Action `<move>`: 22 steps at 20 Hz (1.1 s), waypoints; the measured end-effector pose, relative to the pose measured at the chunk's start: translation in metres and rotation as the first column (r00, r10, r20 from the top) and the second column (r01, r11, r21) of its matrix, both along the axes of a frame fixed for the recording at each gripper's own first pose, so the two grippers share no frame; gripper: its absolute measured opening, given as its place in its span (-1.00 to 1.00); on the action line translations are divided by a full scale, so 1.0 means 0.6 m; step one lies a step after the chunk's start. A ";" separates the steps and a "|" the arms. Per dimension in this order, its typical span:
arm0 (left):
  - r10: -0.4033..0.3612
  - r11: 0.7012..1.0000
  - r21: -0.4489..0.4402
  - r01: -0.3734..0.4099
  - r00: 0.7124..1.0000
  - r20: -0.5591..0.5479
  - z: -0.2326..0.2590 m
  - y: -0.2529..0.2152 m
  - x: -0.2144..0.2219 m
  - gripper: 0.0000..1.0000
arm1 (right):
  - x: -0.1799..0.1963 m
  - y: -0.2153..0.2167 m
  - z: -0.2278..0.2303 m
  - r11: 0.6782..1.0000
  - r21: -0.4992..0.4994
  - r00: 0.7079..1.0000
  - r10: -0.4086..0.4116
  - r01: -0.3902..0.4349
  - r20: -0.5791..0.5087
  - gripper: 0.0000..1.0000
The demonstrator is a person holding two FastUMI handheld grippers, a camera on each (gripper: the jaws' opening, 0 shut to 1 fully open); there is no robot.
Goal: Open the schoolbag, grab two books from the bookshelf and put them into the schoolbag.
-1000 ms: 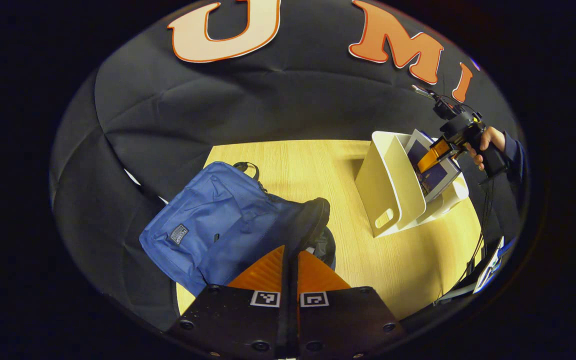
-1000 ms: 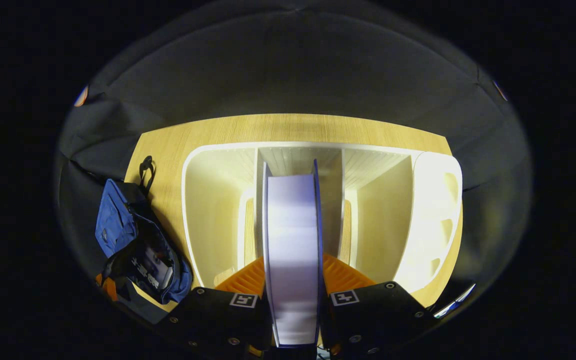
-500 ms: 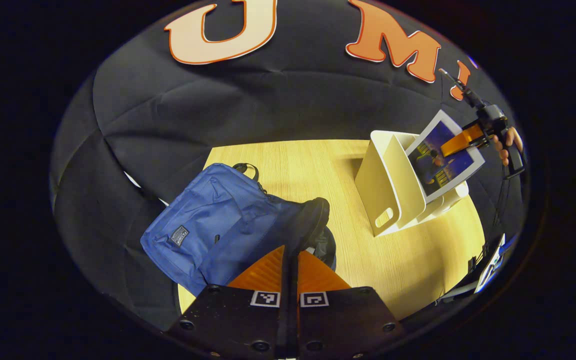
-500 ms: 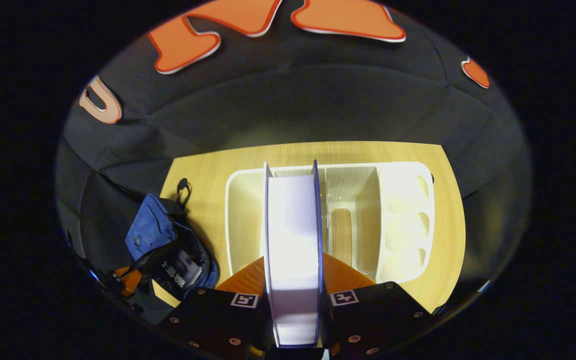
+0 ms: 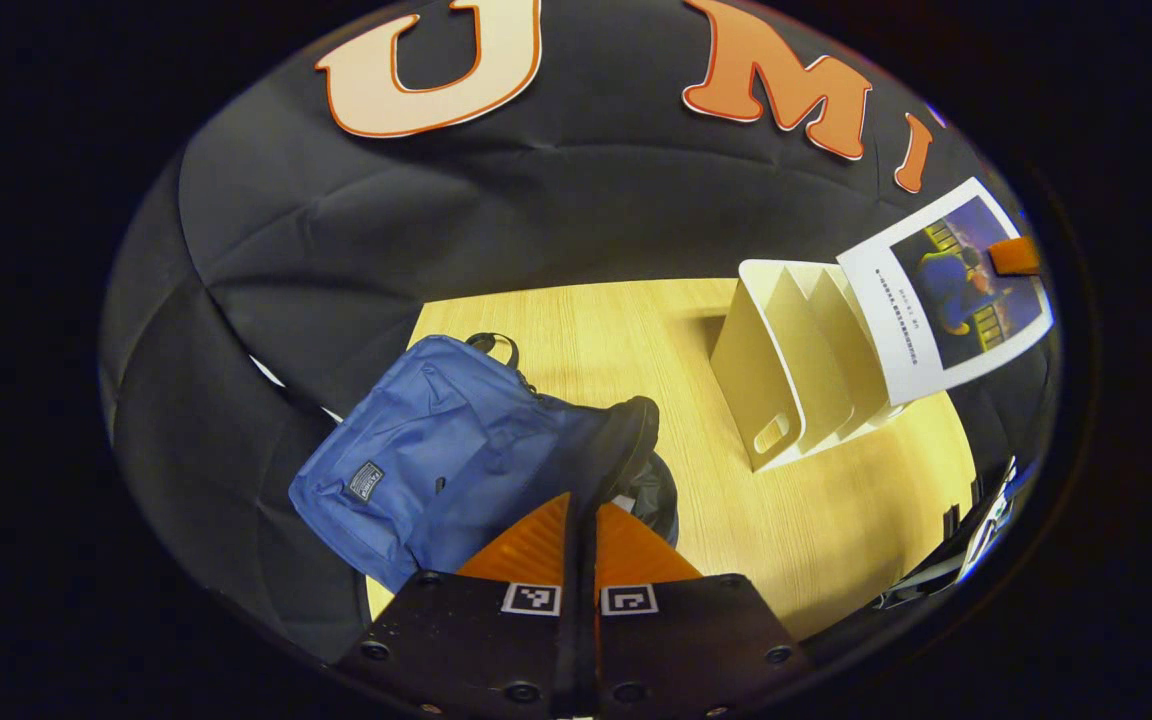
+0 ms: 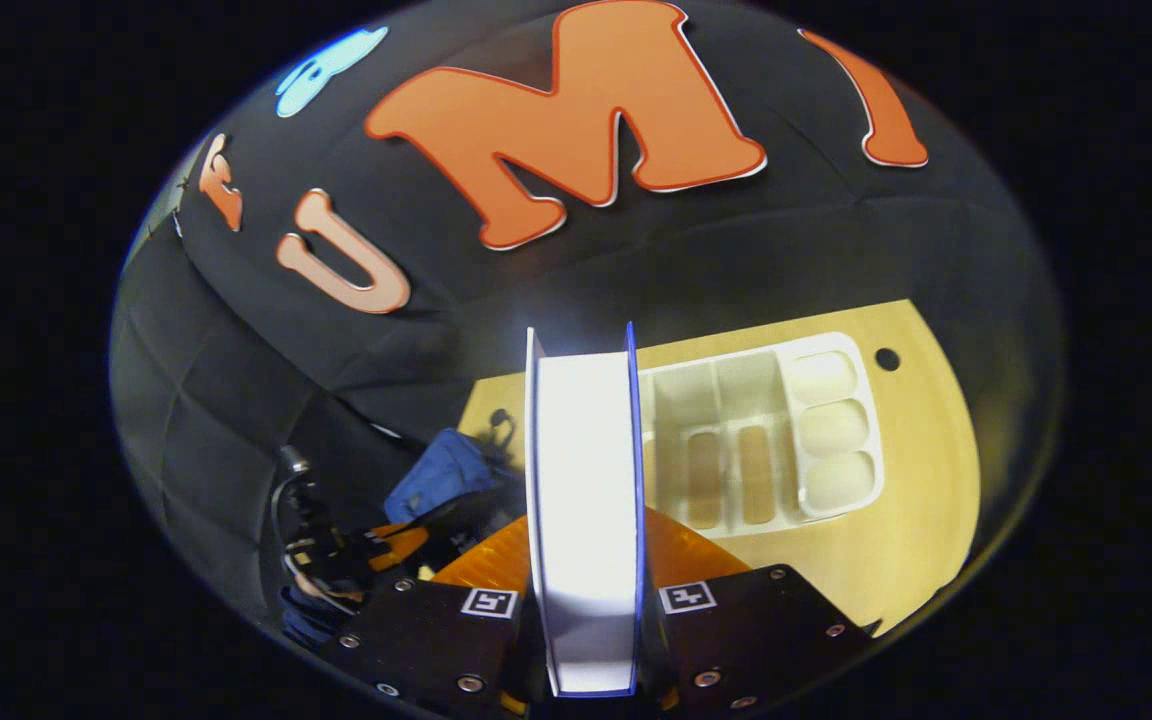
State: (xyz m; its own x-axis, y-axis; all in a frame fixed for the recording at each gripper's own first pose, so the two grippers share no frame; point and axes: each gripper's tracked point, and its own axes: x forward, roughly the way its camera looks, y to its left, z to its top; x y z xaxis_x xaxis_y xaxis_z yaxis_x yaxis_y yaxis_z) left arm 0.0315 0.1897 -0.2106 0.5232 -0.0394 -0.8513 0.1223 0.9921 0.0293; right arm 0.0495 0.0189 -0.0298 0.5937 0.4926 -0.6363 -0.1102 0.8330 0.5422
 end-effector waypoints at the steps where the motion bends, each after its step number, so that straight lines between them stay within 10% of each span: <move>1: -0.007 1.000 0.003 0.007 1.000 -0.003 -0.001 0.001 0.000 -0.99 | -0.013 0.023 -0.006 0.999 0.041 1.000 0.023 -0.023 -0.005 -0.27; 11: -0.040 0.998 0.040 0.040 0.999 -0.004 0.022 0.018 0.014 -0.99 | -0.078 0.208 -0.184 0.975 0.214 0.980 0.102 -0.064 -0.174 -0.27; 22: -0.041 0.998 0.042 0.042 0.999 -0.020 0.021 0.034 0.023 -0.99 | -0.079 0.345 -0.315 0.922 0.343 0.934 -0.048 0.178 -0.354 -0.27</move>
